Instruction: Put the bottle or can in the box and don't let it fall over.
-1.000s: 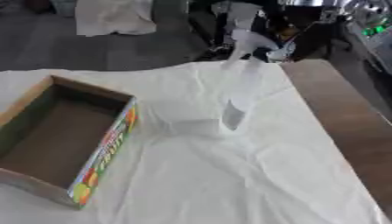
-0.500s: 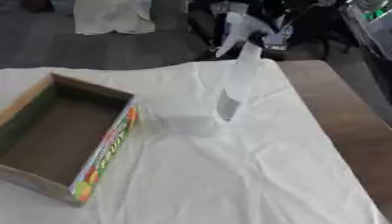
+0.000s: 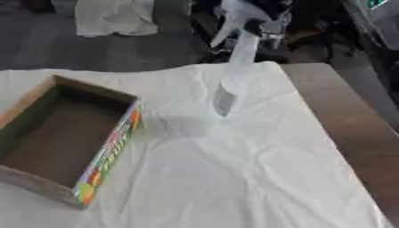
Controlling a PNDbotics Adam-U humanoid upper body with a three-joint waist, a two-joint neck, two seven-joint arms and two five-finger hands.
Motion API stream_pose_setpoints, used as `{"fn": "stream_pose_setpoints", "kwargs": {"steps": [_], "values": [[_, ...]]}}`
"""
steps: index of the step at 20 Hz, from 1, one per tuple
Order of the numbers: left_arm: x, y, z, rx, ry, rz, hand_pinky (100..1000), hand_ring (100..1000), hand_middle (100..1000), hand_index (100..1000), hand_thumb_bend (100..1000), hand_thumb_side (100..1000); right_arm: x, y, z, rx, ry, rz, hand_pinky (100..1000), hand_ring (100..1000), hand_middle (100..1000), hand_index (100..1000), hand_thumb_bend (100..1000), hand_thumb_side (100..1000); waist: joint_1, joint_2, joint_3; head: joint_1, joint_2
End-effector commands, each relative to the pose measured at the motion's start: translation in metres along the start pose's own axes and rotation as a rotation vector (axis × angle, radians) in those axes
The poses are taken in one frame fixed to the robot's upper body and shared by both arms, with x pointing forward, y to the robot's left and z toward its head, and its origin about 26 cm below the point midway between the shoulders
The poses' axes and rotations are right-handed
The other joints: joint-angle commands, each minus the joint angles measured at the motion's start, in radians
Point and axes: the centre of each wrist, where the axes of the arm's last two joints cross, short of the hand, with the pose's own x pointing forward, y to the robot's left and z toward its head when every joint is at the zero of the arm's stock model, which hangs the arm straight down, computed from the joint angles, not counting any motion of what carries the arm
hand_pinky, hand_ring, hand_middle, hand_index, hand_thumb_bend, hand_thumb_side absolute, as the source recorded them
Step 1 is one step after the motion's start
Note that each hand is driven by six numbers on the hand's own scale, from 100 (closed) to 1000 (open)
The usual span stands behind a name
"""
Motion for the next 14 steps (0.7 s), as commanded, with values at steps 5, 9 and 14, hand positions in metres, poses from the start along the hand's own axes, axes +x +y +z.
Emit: {"fn": "stream_pose_setpoints", "kwargs": {"steps": [5, 9, 14], "values": [[0.009, 0.001, -0.007, -0.024, -0.038, -0.016, 707, 823, 825, 797, 391, 809, 0.022, -0.017, -0.009, -0.010, -0.037, 0.040, 498, 300, 361, 451, 100, 100, -0.001, -0.031, -0.003, -0.004, 0.018], [0.010, 0.001, -0.008, -0.027, -0.039, -0.019, 707, 822, 826, 798, 391, 808, 0.031, -0.020, -0.020, 0.006, -0.063, 0.053, 498, 299, 360, 451, 100, 100, -0.004, -0.035, -0.001, -0.004, 0.030], [0.010, 0.001, -0.008, -0.032, -0.040, -0.023, 706, 823, 826, 798, 391, 807, 0.042, -0.024, -0.033, 0.023, -0.096, 0.062, 500, 299, 359, 451, 100, 100, -0.009, -0.041, 0.001, -0.001, 0.053]]}}
